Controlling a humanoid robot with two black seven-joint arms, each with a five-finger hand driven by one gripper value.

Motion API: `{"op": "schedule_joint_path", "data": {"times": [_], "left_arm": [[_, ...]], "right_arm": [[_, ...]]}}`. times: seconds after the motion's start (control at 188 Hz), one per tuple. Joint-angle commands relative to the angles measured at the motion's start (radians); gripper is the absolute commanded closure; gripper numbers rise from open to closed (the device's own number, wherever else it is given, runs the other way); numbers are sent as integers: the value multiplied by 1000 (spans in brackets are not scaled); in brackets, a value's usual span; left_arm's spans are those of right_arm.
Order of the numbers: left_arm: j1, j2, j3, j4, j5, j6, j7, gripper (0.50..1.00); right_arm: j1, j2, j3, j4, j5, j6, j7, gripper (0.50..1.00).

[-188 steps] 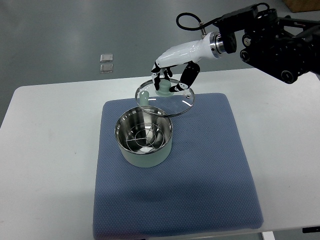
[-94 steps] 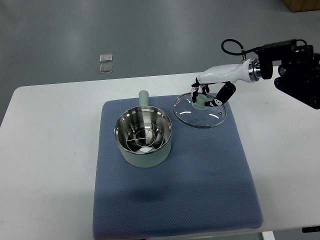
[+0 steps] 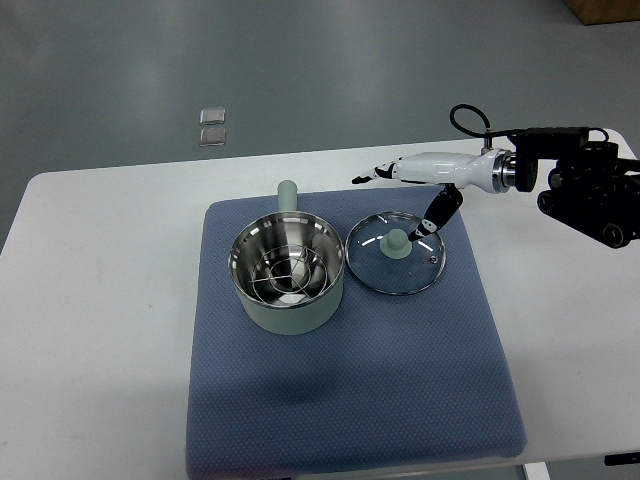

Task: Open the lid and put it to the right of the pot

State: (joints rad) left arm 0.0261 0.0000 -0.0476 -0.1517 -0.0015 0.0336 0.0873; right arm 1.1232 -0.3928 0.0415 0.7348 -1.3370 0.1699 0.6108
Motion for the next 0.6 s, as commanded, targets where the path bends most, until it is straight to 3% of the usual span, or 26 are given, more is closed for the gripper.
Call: {"op": "schedule_joint_path", "data": {"times": [0.0, 0.085, 0.239, 0.293, 0.303, 0.351, 0.404, 0.415, 0.489, 0.596], "left_arm": [[0, 0, 0, 0, 0, 0, 0, 500], [0, 0, 0, 0, 0, 0, 0, 500], [0, 0, 0, 0, 0, 0, -1, 500], [0, 0, 0, 0, 0, 0, -1, 500], [0, 0, 0, 0, 0, 0, 0, 500], [0, 0, 0, 0, 0, 0, 0, 500], [0, 0, 0, 0, 0, 0, 0, 500], [2, 0, 2, 0, 0, 0, -1, 500], [0, 0, 0, 0, 0, 0, 0, 500], [0, 0, 2, 0, 0, 0, 0, 500]], "right_arm": [[1, 0, 1, -11, 82, 49, 0, 576], [4, 0, 1, -23, 197, 98, 0, 576], [3, 11, 1, -95, 561, 166, -109, 574], [3, 11, 1, -95, 561, 166, -109, 574], [1, 14, 1, -124, 731, 197, -151, 574], [1, 18, 1, -143, 877, 233, -183, 574], [1, 18, 1, -143, 877, 233, -183, 574], [0, 26, 0, -167, 1047, 269, -230, 574], [-8, 51, 0, -195, 1196, 281, -290, 574], [-20, 86, 11, -224, 1454, 289, -431, 572]]}}
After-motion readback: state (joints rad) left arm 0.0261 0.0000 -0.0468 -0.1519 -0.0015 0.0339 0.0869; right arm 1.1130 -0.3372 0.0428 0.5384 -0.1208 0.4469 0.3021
